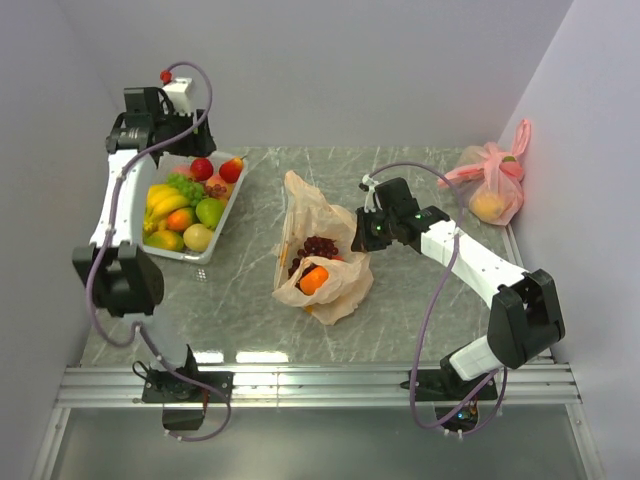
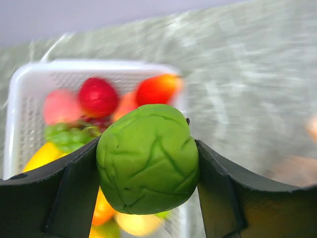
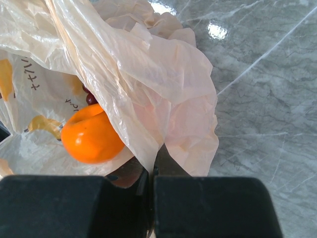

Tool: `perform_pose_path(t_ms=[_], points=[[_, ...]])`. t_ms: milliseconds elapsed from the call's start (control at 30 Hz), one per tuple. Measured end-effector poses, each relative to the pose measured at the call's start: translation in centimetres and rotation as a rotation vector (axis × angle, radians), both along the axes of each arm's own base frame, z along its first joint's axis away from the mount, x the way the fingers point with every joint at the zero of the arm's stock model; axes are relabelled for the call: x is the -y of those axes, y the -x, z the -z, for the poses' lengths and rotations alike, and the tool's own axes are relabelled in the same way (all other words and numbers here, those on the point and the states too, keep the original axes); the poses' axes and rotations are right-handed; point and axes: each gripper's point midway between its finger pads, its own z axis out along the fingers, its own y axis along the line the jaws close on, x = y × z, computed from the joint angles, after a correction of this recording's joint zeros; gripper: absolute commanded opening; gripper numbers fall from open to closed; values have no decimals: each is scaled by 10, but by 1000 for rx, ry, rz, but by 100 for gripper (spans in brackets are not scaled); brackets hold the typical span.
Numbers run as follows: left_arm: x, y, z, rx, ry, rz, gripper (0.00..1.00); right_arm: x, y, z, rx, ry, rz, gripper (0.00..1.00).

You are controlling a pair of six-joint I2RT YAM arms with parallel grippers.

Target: Place the fake fruits into the plastic bag and tie a complex knot

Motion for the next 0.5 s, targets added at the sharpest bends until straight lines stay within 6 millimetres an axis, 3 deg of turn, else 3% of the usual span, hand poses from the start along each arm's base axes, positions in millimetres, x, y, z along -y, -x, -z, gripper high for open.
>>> perform_pose_path(t_ms=[100,133,233,333,400,500], points=[[34,31,-42,80,40,104,54,0,0,1,-2,1,0,0],[55,44,-56,109,57,162,54,0,0,2,-5,1,0,0],[113,80,-67,124,105,331,54,-1,0,5,-14,3,-2,0],[182,117,-50,70,142,519,55,-1,0,7,-22,6,-2,0],[218,141,-23,-7,156,612,55,-1,0,7,-22,6,-2,0],[254,179,25,-150,169,706,57,-1,0,7,-23,5,-1,0]])
